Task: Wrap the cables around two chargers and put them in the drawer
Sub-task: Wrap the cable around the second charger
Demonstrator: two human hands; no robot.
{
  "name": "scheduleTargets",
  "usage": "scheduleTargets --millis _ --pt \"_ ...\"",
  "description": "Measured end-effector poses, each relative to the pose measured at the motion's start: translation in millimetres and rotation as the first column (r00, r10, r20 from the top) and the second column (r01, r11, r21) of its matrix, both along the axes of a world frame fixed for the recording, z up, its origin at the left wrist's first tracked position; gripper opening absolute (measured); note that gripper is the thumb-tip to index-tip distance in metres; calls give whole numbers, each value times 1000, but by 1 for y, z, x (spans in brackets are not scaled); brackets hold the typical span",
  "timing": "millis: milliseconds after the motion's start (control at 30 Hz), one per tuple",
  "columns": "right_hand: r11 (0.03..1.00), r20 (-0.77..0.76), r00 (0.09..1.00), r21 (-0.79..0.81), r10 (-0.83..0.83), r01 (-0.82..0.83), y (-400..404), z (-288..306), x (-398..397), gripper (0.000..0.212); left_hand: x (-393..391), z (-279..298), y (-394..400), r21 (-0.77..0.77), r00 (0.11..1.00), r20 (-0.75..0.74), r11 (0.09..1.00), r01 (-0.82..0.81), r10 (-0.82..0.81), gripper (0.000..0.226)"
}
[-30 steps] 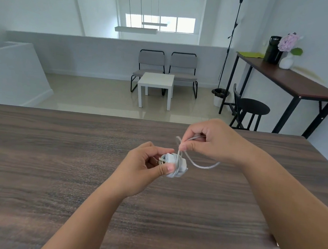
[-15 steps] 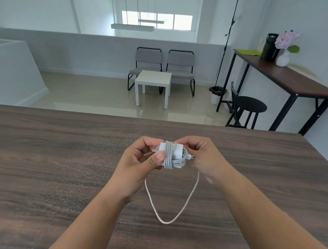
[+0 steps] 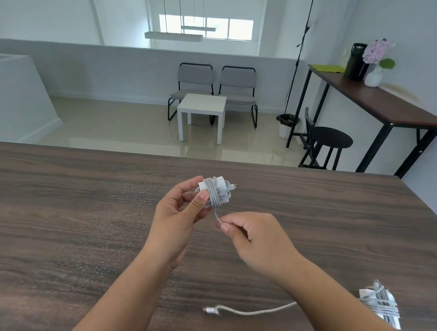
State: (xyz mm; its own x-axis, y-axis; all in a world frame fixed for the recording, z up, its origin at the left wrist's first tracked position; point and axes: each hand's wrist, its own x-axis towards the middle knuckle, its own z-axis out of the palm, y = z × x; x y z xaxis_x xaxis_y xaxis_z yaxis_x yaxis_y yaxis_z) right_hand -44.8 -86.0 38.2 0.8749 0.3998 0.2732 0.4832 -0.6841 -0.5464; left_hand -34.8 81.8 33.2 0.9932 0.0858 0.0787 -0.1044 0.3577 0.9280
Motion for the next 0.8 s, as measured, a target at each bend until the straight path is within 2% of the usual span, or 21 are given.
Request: scheduleTargets --millis 167,233,400,467,633,800 --pt "994 66 997 -105 33 -26 -2 17 -7 37 -1 -3 2 152 999 23 987 -43 40 31" --pt "990 91 995 -139 46 -33 -6 27 -7 35 -1 -3 2 188 998 37 981 -49 43 21" --pt "973 146 983 -216 109 -76 -9 43 -1 41 0 0 3 292 997 43 953 -79 70 18" --pt "968 142 980 -224 142 -108 -8 45 -2 32 1 3 3 264 997 4 961 -78 80 18" --pt "951 136 969 -260 207 -167 -6 43 -9 22 1 10 4 10 986 -165 999 -34 35 22" --pt "950 121 964 -236 237 -204 -5 44 -11 22 -2 8 3 98 984 -168 994 -39 56 25"
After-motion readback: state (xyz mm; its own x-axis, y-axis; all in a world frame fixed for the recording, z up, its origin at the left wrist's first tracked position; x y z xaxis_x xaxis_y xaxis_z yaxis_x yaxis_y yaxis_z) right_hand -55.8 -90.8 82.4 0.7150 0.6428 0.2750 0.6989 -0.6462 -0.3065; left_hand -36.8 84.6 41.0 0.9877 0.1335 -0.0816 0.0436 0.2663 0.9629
